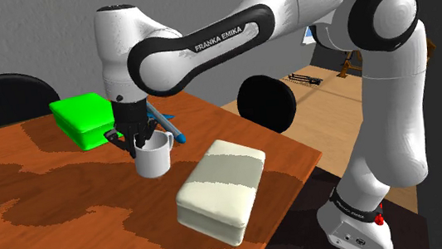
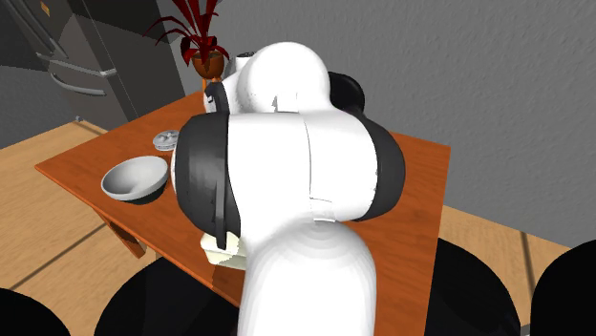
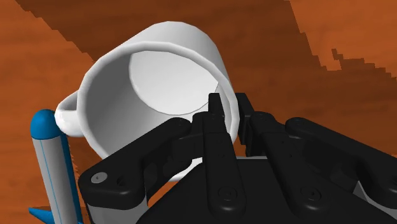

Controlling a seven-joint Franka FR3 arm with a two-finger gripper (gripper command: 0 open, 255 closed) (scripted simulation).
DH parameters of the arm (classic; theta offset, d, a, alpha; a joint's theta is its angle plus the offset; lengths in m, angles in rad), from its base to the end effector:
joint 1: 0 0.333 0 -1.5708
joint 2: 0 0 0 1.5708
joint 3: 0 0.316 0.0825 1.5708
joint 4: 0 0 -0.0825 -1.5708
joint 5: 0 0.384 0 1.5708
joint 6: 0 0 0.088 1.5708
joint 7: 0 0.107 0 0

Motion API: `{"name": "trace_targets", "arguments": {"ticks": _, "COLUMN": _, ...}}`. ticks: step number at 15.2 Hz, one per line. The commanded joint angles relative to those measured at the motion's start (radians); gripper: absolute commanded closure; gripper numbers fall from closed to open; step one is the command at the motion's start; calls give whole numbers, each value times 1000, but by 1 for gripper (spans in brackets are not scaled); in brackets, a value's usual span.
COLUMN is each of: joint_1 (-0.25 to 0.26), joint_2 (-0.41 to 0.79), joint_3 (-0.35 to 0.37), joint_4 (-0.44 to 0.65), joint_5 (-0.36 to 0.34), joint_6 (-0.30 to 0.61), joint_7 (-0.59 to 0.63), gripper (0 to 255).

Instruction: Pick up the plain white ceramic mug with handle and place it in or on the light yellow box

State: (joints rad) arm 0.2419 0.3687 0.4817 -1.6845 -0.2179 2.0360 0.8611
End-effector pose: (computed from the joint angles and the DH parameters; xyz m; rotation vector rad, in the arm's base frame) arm 0.5177 0.3996 0.4079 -3.1383 0.1132 -0.0639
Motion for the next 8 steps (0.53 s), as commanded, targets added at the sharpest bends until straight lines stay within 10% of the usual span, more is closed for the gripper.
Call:
{"name": "trace_targets", "arguments": {"ticks": 1, "joint_1": 1, "joint_2": -3, "joint_3": 2, "joint_4": 20, "joint_5": 3, "joint_6": -23, "joint_7": -3, "gripper": 255}}
{"name": "trace_targets", "arguments": {"ticks": 8, "joint_1": 1, "joint_2": -26, "joint_3": 9, "joint_4": 85, "joint_5": 19, "joint_6": -107, "joint_7": -15, "gripper": 255}}
